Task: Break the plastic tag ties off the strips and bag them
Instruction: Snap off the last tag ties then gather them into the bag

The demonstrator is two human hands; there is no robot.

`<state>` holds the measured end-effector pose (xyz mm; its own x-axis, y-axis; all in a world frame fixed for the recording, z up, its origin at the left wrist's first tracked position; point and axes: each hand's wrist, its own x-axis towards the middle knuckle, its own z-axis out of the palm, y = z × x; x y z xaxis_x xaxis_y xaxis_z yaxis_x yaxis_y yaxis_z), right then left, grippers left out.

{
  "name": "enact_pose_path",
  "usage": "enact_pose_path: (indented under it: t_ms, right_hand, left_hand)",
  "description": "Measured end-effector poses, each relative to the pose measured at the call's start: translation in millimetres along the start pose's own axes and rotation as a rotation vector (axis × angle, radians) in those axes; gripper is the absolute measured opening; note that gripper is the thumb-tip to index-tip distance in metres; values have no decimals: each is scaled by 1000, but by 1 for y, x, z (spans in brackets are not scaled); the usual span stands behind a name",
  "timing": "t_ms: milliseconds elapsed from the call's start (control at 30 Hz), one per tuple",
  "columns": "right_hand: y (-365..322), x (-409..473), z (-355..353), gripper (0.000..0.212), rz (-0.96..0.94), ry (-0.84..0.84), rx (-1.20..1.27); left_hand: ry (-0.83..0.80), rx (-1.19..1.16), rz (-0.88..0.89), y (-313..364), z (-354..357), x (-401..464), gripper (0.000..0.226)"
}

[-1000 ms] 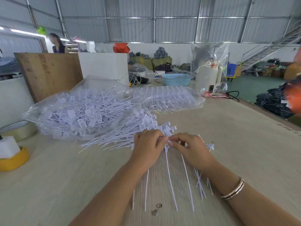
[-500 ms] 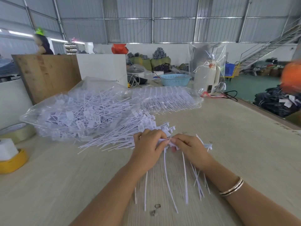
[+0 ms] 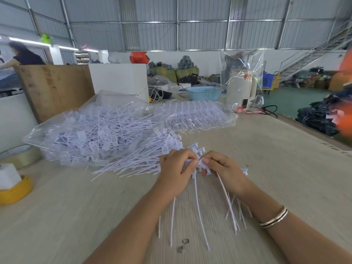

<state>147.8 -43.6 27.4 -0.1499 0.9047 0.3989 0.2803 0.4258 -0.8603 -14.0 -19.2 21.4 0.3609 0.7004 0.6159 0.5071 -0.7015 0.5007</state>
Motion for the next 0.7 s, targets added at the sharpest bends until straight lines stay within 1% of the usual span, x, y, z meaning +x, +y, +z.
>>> enact_pose_path:
  t_ms: [67, 167, 233, 333, 400, 467, 533, 567, 600, 667, 700]
  right_hand:
    - [-1, -1, -2, 25, 6, -40, 49]
    - [-3, -3, -4, 28, 5, -94, 94]
    - [-2, -3, -7, 25, 6, -120, 114]
    - [-1, -3, -11, 22, 2, -194, 157]
    - [0, -3, -12, 22, -17, -227, 181]
    - [1, -1, -18, 25, -21, -180, 274]
    - [6, 0, -29, 22, -9, -85, 335]
    - [10, 1, -34, 19, -7, -39, 261]
    - [14, 1, -37, 14, -2, 0, 94]
    - [26, 1, -40, 3, 11, 29, -402]
    - [31, 1, -40, 5, 12, 25, -596]
  left_hand:
    - [-18, -63, -4, 0, -1, -1, 8]
    - [-56, -134, -16, -2, -2, -2, 19]
    - [-79, -198, 0, -2, -3, -2, 23]
    - [-144, -344, 12, 2, -4, -4, 16]
    - [-177, -392, -5, 3, -4, -5, 16]
    - [-172, -466, -22, 2, -6, -4, 15]
    - [-154, -501, -47, -1, -10, -3, 15]
    - [-148, -475, -61, -2, -11, -3, 18]
    - [-140, -421, -75, -3, -11, -3, 21]
    - [-100, -288, -103, -4, -9, -4, 23]
    - [-69, -238, -115, -5, -7, -3, 23]
